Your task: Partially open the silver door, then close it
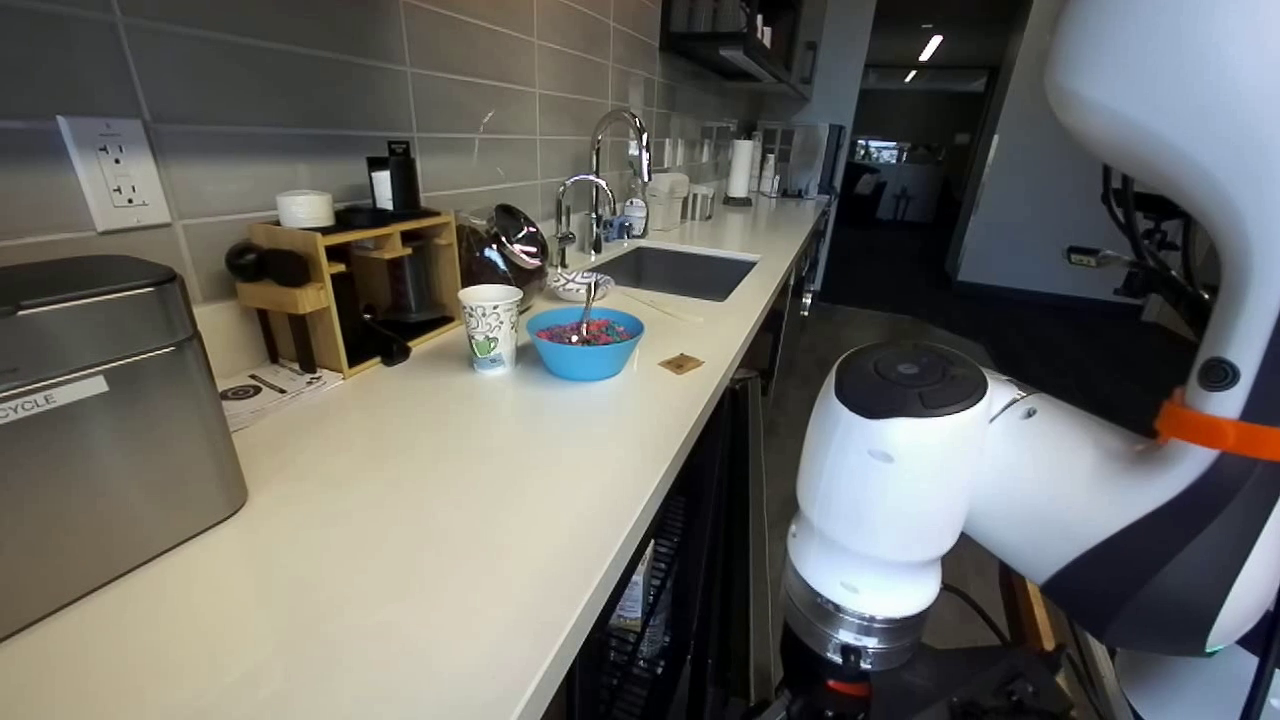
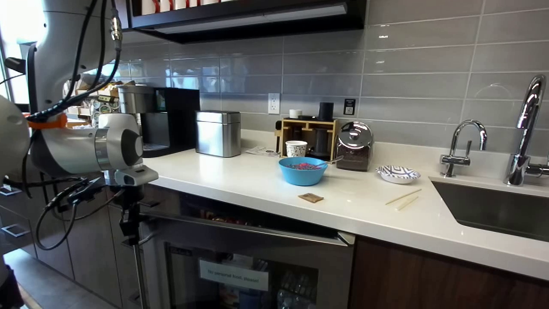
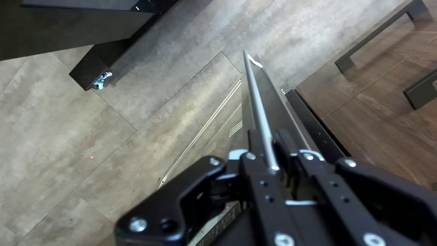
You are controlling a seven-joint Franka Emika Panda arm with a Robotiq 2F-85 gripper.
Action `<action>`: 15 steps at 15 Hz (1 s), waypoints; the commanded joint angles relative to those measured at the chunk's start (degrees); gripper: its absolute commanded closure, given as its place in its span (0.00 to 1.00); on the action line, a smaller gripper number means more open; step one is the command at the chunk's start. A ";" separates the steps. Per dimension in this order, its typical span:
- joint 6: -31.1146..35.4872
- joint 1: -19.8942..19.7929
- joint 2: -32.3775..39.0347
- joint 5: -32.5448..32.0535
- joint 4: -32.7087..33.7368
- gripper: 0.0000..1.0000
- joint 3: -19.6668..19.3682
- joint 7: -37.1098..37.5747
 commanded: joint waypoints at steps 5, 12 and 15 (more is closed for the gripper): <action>-3.28 -13.37 3.72 -3.84 1.16 0.97 7.25 -9.87; -5.16 -23.45 3.72 -9.03 1.12 0.97 14.91 -19.31; -5.14 -26.26 3.78 -13.62 1.13 0.97 16.56 -19.98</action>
